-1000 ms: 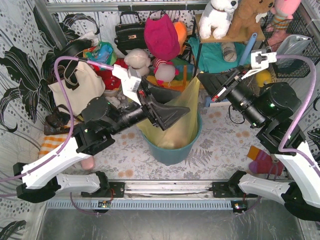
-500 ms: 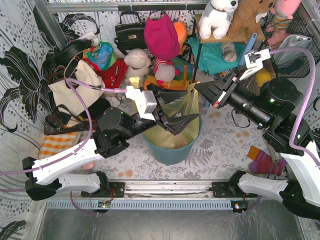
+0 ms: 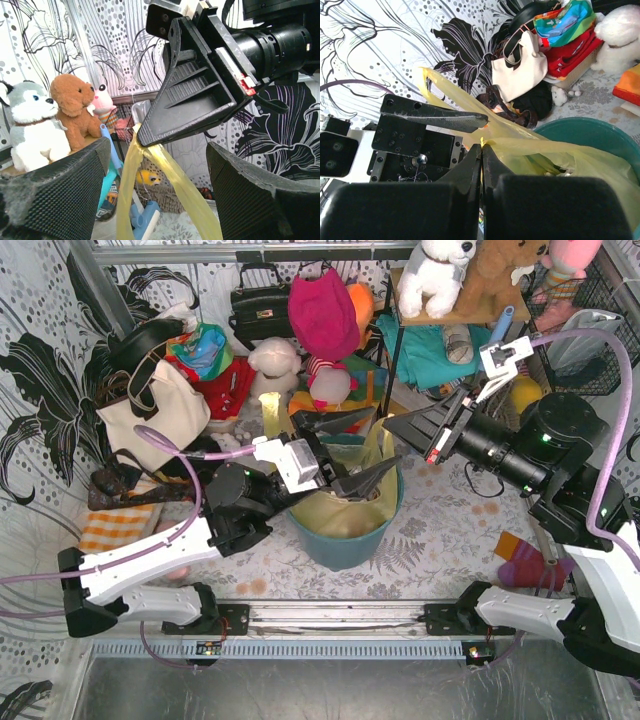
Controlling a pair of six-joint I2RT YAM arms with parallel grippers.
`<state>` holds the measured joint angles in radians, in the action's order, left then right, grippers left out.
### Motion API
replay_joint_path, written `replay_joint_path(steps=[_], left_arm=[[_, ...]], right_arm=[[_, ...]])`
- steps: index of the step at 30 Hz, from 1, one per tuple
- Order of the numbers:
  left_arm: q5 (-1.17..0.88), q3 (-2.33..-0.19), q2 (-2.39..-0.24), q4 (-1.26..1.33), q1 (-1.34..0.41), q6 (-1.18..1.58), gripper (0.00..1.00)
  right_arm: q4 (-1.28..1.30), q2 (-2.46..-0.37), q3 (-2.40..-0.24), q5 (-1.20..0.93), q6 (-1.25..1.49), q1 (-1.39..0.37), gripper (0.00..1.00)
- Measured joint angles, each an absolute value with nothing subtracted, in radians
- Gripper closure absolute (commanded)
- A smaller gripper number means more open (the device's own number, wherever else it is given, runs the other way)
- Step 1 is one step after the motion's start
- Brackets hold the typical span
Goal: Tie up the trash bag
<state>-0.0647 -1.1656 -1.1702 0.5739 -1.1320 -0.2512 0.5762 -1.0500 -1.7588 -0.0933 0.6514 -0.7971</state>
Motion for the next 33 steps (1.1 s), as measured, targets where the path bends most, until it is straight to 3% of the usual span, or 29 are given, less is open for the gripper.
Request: replay_joint_path(steps=[7, 13, 19, 26, 28, 30, 33], left_arm=[[-0.07, -1.166, -1.201, 0.611, -1.132, -0.288, 0.4], [-0.08, -1.166, -1.229, 0.613, -1.132, -0.299, 0.56], [-0.082, -1.167, -1.229, 0.62, -1.132, -0.304, 0.63], [-0.077, -1.172, -1.229, 0.633, -1.132, -0.306, 0.85], [-0.066, -1.175, -1.229, 0.635, -1.132, -0.305, 0.84], [-0.053, -1.176, -1.229, 0.636, -1.132, -0.303, 0.73], [-0.036, -1.176, -1.23, 0.64, -1.132, -0.296, 0.69]], right_arm=[[0.582, -1.054, -1.785, -0.13, 0.656, -0.797, 1.0], [0.579, -1.068, -1.812, -0.144, 0.663, -0.797, 1.0], [0.576, -1.101, -1.835, -0.158, 0.662, -0.797, 1.0], [0.576, -1.102, -1.835, -0.158, 0.663, -0.797, 1.0], [0.575, -1.098, -1.835, -0.158, 0.663, -0.797, 1.0], [0.575, -1.095, -1.835, -0.157, 0.663, -0.797, 1.0], [0.575, -1.09, -1.835, -0.157, 0.662, -0.797, 1.0]])
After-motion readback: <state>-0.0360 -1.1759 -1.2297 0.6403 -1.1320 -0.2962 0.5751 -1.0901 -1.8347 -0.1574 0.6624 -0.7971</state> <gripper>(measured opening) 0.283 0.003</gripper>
